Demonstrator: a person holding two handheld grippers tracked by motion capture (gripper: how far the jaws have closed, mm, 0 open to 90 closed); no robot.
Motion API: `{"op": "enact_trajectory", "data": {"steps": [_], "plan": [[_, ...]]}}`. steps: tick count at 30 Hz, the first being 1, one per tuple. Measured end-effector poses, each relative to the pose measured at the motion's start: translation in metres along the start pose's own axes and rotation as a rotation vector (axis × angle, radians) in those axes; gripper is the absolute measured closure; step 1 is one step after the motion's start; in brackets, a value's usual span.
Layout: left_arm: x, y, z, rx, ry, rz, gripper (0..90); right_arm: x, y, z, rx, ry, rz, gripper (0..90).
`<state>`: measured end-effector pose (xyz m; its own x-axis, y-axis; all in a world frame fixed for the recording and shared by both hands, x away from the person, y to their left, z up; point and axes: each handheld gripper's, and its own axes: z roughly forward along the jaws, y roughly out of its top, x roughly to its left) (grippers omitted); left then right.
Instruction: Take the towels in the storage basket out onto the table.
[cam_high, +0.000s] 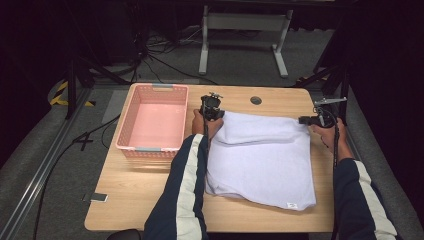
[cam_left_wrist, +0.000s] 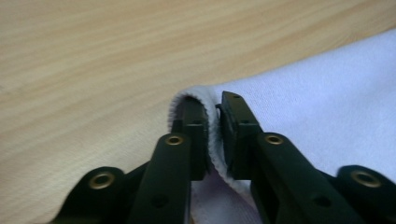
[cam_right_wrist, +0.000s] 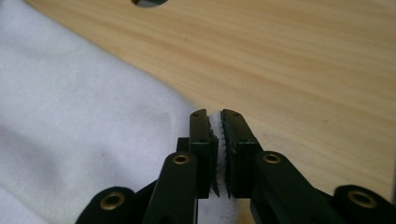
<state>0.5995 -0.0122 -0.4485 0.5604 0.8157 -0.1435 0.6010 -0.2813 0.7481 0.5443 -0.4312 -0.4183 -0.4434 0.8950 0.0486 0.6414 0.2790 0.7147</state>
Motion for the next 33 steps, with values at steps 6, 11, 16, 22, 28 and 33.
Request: {"op": "enact_trajectory", "data": {"steps": [6, 11, 16, 22, 28, 33], "plan": [[-0.006, 0.012, -0.017, -0.153, 0.022, 0.013, 85.7, 0.002, 0.008, -0.01, -0.108, -0.065, 0.012, 83.4], [-0.014, 0.025, -0.034, -0.197, -0.019, 0.05, 85.7, 0.004, 0.01, -0.022, -0.195, -0.028, 0.013, 83.2], [-0.017, 0.036, -0.056, -0.225, -0.077, 0.068, 87.0, 0.006, 0.011, -0.036, -0.229, 0.009, -0.007, 83.5], [-0.028, 0.036, -0.088, -0.237, -0.153, 0.128, 87.0, 0.014, 0.008, -0.053, -0.266, 0.075, -0.06, 83.5], [-0.049, 0.016, -0.131, -0.216, -0.234, 0.255, 87.0, 0.029, -0.01, -0.082, -0.299, 0.195, -0.134, 83.4], [-0.049, -0.02, -0.165, -0.208, -0.301, 0.285, 87.1, 0.043, -0.033, -0.105, -0.281, 0.275, -0.2, 83.4]]}}
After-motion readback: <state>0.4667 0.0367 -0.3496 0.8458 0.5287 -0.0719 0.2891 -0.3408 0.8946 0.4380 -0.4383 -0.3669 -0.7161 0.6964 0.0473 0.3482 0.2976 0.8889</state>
